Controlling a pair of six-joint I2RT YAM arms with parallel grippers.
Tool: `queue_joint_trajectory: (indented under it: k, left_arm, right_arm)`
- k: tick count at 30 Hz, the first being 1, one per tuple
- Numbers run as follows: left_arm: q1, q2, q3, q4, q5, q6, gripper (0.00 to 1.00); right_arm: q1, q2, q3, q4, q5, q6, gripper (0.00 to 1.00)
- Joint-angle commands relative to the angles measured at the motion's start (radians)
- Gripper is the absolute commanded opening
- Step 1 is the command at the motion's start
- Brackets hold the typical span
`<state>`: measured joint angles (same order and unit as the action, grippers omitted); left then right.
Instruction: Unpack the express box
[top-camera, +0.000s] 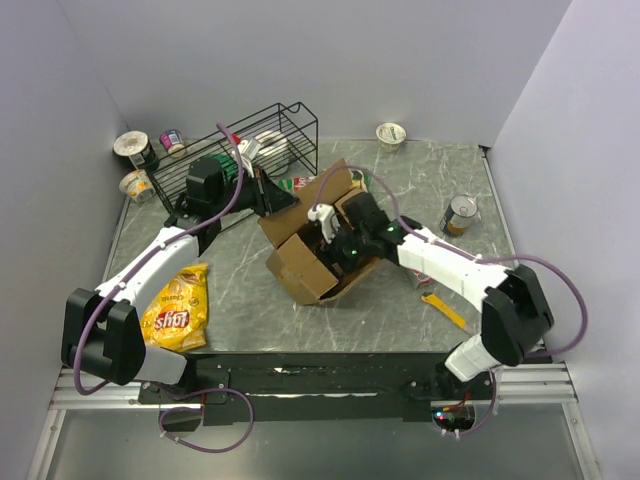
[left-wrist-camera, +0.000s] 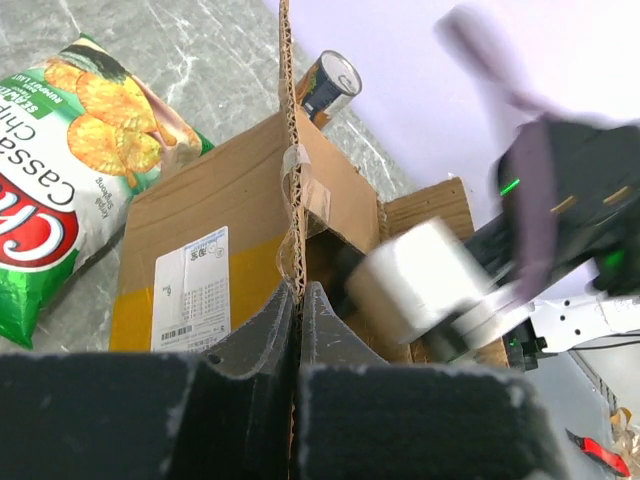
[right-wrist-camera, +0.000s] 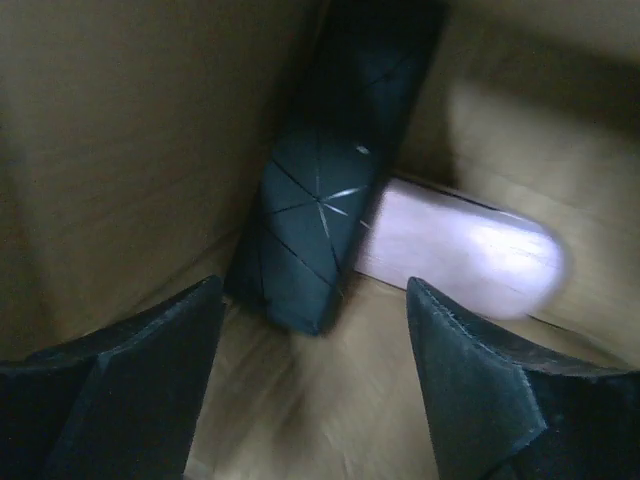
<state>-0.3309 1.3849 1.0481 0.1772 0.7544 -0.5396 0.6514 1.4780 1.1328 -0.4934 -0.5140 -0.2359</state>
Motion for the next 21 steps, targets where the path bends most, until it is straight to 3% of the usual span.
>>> queue_joint_trajectory:
  k: [1, 7, 12, 15, 16, 18, 19, 21]
  left_arm:
    - [-0.005, -0.035, -0.032, 0.123, -0.012, -0.042, 0.01]
    - [0.0, -0.023, -0.085, 0.143, -0.09, -0.106, 0.01]
    - [0.001, -0.012, -0.099, 0.186, -0.087, -0.16, 0.01]
    - [0.003, -0.01, -0.091, 0.173, -0.089, -0.143, 0.01]
    - [0.004, -0.012, -0.088, 0.17, -0.089, -0.142, 0.01]
    - [0.006, -0.014, -0.091, 0.169, -0.086, -0.137, 0.01]
    - [0.007, -0.017, -0.092, 0.169, -0.086, -0.134, 0.01]
    - [0.006, -0.018, -0.092, 0.16, -0.087, -0.125, 0.01]
  right_arm:
    - [0.022, 0.05, -0.028, 0.076, 0.011, 0.096, 0.86]
    - [0.068, 0.205, -0.038, 0.079, 0.074, 0.168, 0.9]
    - [0.111, 0.333, -0.007, 0.085, 0.068, 0.153, 0.83]
    - [0.122, 0.364, 0.013, 0.081, 0.022, 0.124, 0.55]
    - [0.12, 0.364, 0.015, 0.076, 0.023, 0.121, 0.36]
    - [0.122, 0.337, 0.018, 0.05, 0.032, 0.106, 0.18]
    - [0.119, 0.32, 0.018, 0.041, 0.046, 0.093, 0.04]
    - [0.096, 0.254, 0.025, 0.003, 0.069, 0.075, 0.0]
